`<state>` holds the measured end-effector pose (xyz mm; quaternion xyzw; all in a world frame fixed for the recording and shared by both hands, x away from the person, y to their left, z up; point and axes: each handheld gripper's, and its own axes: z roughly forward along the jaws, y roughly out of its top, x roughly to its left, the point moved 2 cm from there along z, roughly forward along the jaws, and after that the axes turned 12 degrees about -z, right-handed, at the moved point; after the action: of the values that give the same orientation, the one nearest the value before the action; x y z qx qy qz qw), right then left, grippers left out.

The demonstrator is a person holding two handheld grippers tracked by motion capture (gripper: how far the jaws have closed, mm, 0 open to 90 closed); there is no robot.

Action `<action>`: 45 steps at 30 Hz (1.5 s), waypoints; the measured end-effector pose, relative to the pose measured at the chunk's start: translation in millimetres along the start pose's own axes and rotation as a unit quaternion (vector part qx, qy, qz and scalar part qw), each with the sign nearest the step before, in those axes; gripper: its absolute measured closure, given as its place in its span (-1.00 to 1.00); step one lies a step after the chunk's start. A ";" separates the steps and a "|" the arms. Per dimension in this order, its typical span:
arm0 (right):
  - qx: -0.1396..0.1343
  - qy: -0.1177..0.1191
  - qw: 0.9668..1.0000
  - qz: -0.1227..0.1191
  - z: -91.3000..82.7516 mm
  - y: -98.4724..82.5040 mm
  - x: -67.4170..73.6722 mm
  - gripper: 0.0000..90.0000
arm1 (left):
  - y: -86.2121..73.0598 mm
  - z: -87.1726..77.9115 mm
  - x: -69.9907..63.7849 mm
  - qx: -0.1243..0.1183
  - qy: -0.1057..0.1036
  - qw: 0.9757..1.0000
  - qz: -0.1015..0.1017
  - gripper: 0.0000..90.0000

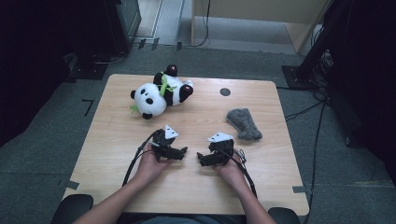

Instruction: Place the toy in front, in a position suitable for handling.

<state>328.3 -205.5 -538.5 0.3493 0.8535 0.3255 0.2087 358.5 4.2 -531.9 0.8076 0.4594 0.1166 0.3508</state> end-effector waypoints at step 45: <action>0.001 -0.001 1.000 0.001 -0.2 -0.2 0.2 -1.00 | 43.4 -33.0 15.7 0.006 -0.082 0.997 0.012 -0.56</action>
<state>328.0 -205.6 -538.6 0.3507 0.8533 0.3242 0.2091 378.9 17.9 -480.8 0.8219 0.4205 0.0514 0.3809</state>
